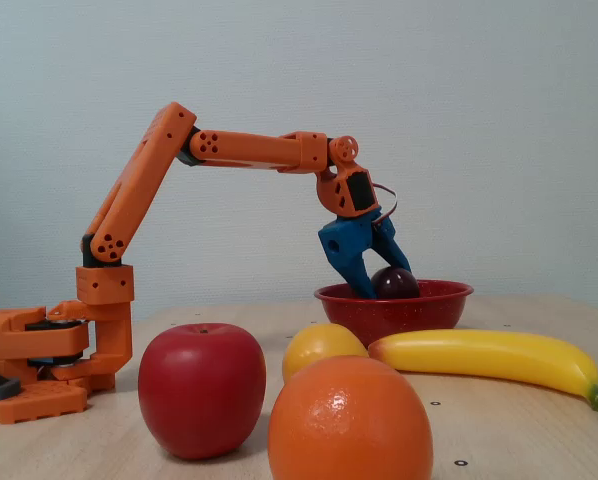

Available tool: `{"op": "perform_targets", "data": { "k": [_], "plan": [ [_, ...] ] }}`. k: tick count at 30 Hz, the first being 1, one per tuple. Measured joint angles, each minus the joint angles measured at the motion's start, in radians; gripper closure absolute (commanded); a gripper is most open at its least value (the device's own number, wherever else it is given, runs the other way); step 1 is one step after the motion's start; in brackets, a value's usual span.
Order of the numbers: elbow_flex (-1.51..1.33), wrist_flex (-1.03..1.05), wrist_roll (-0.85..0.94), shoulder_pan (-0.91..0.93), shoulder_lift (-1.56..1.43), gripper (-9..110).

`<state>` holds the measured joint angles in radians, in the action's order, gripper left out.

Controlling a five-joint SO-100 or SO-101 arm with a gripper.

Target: Put plum in the red bowl.

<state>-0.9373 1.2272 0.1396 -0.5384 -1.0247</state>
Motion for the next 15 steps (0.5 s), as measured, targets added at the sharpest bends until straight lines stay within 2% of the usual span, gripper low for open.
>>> {"op": "perform_targets", "data": {
  "k": [1, 4, 6, 15],
  "plan": [
    [0.000, 0.000, 0.011, -0.002, 0.000, 99],
    [0.000, 0.000, 0.035, -0.006, 0.005, 72],
    [0.000, 0.002, 0.040, 0.000, 0.006, 64],
    [0.002, 0.018, 0.060, 0.012, 0.006, 62]
  ]
}}
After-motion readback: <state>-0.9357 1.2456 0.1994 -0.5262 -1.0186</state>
